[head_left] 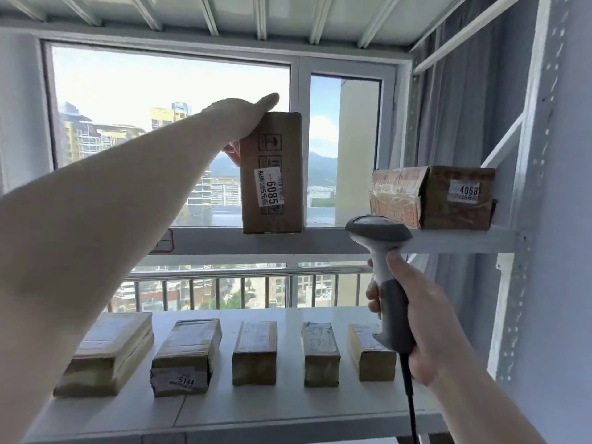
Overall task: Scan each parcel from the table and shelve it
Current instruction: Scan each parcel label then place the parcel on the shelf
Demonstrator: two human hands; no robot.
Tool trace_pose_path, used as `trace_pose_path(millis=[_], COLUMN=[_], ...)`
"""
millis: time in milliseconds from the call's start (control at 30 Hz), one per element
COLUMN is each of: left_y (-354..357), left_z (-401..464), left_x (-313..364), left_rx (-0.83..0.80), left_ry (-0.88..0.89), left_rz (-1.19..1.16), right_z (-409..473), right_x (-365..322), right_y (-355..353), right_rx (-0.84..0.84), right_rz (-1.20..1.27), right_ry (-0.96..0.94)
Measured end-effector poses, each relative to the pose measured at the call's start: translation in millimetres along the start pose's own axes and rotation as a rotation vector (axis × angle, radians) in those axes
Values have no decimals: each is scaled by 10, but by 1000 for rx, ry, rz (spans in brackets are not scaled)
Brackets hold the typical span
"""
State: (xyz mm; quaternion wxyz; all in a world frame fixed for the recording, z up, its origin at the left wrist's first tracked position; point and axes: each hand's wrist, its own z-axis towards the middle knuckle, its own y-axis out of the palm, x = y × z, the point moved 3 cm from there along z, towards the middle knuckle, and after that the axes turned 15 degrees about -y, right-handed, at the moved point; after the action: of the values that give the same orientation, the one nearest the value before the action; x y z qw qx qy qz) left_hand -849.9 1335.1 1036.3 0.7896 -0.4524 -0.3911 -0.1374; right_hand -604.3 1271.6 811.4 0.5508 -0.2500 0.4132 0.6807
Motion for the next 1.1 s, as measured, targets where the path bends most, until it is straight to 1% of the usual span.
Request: trace_pose_path(millis=[67, 133, 167, 233, 300, 400, 633, 733, 867, 1100], left_y=[129, 365, 498, 745, 903, 1062, 1440, 1583, 1758, 1934], left_z=[74, 115, 122, 210, 282, 398, 511, 474, 383, 327], left_x=[-209, -491, -634, -854, -921, -862, -603, -476, -334, -143], left_rx=[56, 44, -8, -144, -249, -354, -464, -482, -516, -519], left_ry=[66, 158, 177, 160, 176, 235, 268, 276, 270, 299], left_rz=[-92, -166, -224, -380, -442, -396, -405, -391, -441, -429], right_z=[77, 120, 142, 182, 213, 237, 276, 325, 400, 437], right_x=[80, 129, 171, 239, 291, 347, 393, 365, 342, 346], right_y=[5, 27, 48, 92, 130, 151, 63, 11, -87, -220], right_rx=[0, 8, 8, 12, 26, 58, 143, 162, 189, 222], right_rz=[8, 25, 34, 48, 54, 46, 15, -3, -27, -34], right_ry=[17, 24, 28, 27, 25, 30, 43, 47, 35, 33])
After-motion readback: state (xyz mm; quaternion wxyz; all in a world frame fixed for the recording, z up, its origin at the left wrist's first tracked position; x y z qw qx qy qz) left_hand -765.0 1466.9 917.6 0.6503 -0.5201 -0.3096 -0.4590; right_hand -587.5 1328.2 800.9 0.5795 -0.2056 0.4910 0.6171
